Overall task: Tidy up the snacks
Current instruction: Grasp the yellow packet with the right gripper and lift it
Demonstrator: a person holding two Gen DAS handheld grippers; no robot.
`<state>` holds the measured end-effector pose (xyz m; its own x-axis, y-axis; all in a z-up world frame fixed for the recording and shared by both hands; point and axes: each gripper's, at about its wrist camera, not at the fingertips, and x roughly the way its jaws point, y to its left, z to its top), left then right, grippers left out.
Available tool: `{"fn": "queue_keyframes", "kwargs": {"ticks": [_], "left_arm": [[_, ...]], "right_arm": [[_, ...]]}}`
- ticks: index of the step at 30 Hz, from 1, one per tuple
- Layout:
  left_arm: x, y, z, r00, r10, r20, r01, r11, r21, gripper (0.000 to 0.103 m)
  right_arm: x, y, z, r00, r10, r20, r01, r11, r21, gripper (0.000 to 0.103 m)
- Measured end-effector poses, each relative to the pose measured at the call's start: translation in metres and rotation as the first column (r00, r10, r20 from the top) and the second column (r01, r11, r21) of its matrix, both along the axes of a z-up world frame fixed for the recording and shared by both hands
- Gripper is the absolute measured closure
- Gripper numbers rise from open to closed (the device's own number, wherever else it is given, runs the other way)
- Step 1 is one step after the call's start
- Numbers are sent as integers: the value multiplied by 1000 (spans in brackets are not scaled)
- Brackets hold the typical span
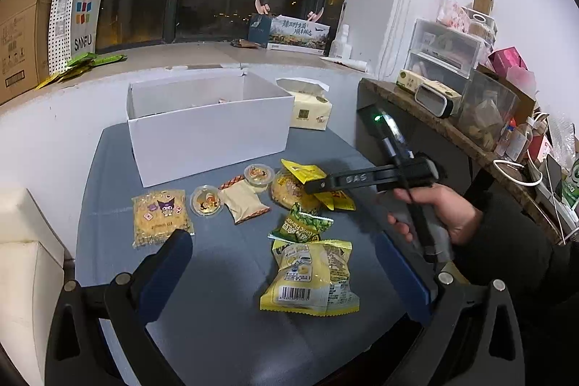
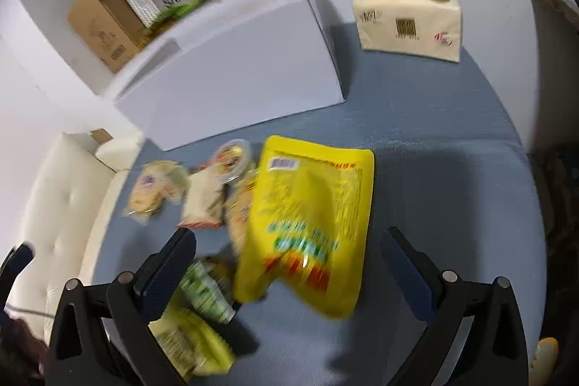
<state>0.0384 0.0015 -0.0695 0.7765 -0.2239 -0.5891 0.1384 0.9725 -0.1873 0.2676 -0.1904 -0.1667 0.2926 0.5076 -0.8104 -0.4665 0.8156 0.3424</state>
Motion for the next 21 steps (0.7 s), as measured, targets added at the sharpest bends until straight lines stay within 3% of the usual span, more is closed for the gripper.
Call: {"fn": "queue_keyframes", "kwargs": {"ticks": [3,4,5,7,13,21], "left_arm": [[1,1,-4,1000,0,-11,0,1000,3,0],[2,1,-6,1000,-2,-19,2,1000,-1,0],[3,2,-8,1000,-1,-26,1,1000,-2,0],[4,0,-10,1000,-2,-31,2,1000,1,0],[14,-17,-22,994,-67,-81,69,997,18,0],[45,-60,-49,965,-170,-200,183,982,48,0]], "right_arm": [[3,3,-11,1000,-21,-5,21,999,-39,4],[0,3,-10,1000,-7,7,7,1000,-28,31],[-2,2,-11,1000,3,-5,-3,1000,-16,43],[-5,-2,-10,1000,-6,-7,6,1000,-7,54],[-25,-21,7,998,-2,59,0,999,44,61],[-72,-58,60,983,-39,179,9,986,164,61]]}}
